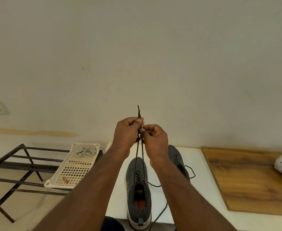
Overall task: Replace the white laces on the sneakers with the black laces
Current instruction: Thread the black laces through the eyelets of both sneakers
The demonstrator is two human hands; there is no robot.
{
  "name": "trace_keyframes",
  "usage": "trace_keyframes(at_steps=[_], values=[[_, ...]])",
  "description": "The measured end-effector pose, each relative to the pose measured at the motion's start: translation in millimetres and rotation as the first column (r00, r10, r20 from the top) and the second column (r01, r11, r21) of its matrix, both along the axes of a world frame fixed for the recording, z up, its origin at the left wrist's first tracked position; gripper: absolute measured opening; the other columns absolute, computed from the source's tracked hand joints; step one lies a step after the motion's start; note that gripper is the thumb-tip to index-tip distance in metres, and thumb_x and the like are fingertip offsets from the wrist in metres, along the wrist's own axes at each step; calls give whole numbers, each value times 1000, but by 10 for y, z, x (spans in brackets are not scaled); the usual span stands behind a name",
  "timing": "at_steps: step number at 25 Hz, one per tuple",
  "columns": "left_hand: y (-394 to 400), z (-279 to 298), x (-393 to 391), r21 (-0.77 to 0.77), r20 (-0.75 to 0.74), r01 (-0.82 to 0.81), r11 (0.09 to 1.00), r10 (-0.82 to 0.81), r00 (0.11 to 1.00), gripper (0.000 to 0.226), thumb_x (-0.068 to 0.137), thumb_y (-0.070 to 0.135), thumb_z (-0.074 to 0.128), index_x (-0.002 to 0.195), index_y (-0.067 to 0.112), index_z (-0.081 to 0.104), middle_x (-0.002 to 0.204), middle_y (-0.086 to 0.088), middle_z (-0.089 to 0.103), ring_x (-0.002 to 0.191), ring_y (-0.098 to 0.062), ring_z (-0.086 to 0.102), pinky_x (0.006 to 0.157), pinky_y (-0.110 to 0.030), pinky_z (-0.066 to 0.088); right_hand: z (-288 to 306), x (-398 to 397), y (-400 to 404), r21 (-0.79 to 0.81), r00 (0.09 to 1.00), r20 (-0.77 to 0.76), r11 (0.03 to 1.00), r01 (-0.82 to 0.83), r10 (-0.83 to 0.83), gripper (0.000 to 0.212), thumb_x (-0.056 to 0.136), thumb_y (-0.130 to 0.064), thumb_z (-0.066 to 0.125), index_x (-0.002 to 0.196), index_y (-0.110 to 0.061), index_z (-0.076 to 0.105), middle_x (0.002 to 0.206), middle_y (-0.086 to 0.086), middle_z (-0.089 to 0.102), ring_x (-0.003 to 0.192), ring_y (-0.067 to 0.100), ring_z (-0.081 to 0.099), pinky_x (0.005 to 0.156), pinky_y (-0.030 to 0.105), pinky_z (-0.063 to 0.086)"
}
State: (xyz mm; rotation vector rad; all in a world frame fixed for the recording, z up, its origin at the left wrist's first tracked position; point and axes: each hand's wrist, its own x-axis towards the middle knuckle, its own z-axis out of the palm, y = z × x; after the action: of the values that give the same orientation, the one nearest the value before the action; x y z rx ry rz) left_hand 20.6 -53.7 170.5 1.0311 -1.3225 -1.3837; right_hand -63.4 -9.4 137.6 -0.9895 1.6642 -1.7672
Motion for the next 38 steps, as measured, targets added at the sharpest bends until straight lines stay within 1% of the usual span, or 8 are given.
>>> trace_keyframes(at_steps=[5,8,11,13,19,28,33,38], values=[[42,27,72,22,-11,-38,999,38,999,18,96,16,53,102,20,70,90,-5,73,78,-17,70,69,-38,61,44,-78,169,9,997,20,997,-71,70,14,90,-12,66,95,-25,68,87,3,74,76,17,72,73,42,62],[-64,-327,385,-42,313,-181,983,185,932,26,93,20,45,115,26,57,93,-3,70,71,-20,63,61,-32,51,-316,-324,490,276,988,-99,957,-88,120,15,90,-11,59,95,-20,71,83,8,72,64,18,66,67,39,60],[28,-979,647,-71,870,-40,997,82,487,35,94,37,42,127,34,54,118,-1,65,107,-28,60,90,-41,48,-893,-461,770,703,825,-339,704,-96,451,20,88,-23,60,77,-10,71,74,3,70,69,19,66,74,40,59],[148,-1434,637,-104,950,58,993,82,302,39,96,39,45,133,35,56,129,2,62,119,-25,55,99,-42,45,-1148,-503,767,796,745,-347,599,-88,570,26,89,-24,61,65,-16,65,70,-4,64,66,11,60,72,31,53],[86,-2039,293,-81,803,195,977,-51,594,33,99,16,47,125,23,67,121,-4,68,110,-19,62,93,-24,41,-1387,-511,171,663,761,-434,743,-93,482,24,98,-13,55,113,-15,73,112,-1,72,101,15,65,94,28,50],[-360,-2369,134,-56,806,244,968,-101,584,19,95,14,52,104,23,66,96,-3,58,90,-19,57,78,-27,42,-1670,-592,-387,772,511,-486,622,-130,709,27,96,-8,53,114,-16,72,109,8,64,100,24,62,89,32,50],[-350,-2391,137,-119,779,297,947,-96,619,18,92,6,51,89,24,51,84,-5,53,78,-19,51,60,-27,33,-1814,-532,-343,713,588,-483,681,-167,649,22,91,-1,45,94,-21,54,96,-1,50,85,17,50,72,27,39],[-352,-2387,137,-91,763,308,947,-132,633,18,93,9,54,100,24,58,91,-1,58,84,-14,52,64,-21,33,-1850,-535,-284,675,629,-485,718,-173,608,25,92,-1,40,86,-25,46,94,1,53,82,14,47,66,21,35]])
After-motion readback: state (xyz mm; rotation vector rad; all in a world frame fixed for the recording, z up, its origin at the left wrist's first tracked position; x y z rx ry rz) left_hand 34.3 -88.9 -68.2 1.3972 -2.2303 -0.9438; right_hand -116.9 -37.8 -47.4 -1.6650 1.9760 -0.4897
